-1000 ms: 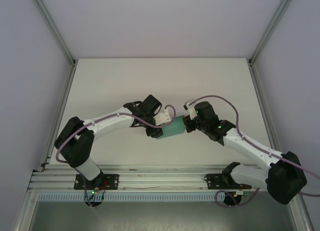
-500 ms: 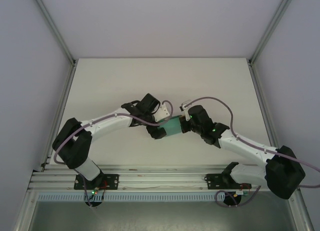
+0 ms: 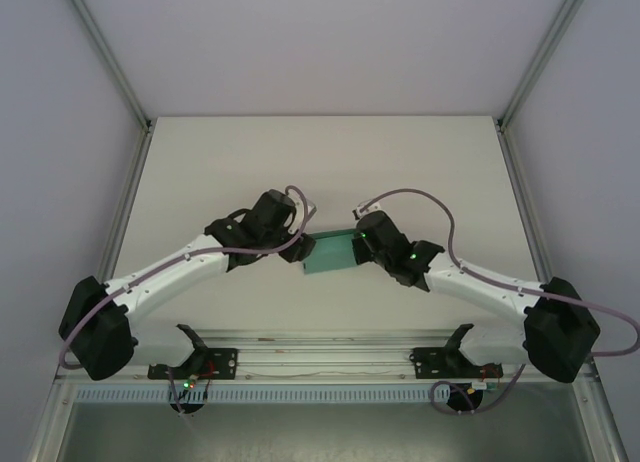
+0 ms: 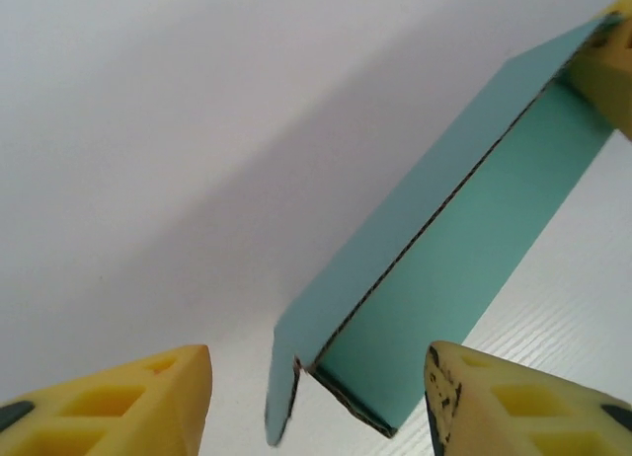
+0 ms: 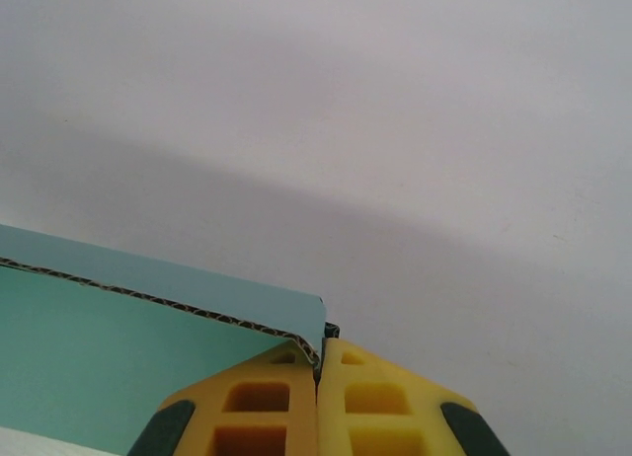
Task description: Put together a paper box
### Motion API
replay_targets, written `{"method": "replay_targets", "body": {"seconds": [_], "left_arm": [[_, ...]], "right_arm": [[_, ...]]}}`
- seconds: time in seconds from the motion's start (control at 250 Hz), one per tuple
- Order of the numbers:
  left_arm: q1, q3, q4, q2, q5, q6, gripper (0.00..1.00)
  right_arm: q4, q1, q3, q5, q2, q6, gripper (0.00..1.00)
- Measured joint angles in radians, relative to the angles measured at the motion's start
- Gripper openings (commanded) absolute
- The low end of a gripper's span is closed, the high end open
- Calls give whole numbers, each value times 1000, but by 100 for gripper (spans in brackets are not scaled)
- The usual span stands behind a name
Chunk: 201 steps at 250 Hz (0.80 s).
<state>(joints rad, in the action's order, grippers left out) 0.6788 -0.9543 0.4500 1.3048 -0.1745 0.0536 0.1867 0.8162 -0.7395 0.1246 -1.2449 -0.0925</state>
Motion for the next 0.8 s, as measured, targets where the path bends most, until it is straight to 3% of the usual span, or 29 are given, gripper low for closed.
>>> {"method": "replay_targets", "body": {"seconds": [0.072, 0.268, 0.492, 0.636, 0.7, 0.803], "left_arm": [[0, 6, 8, 7, 1, 29, 51], [0, 27, 18, 8, 8, 82, 23], [0, 27, 16, 13, 13, 106, 22], [0, 26, 16, 36, 31, 115, 12], [0, 26, 15, 40, 41, 114, 0], [0, 23, 14, 40, 61, 122, 0]], "right_arm": [[1, 4, 0, 10, -2, -18, 1], [2, 6, -1, 18, -4, -39, 1], [3, 16, -1, 22, -4, -43, 1], [4, 18, -1, 24, -4, -45, 1], [4, 19, -1, 24, -4, -45, 1], [4, 23, -1, 25, -4, -45, 1]]}}
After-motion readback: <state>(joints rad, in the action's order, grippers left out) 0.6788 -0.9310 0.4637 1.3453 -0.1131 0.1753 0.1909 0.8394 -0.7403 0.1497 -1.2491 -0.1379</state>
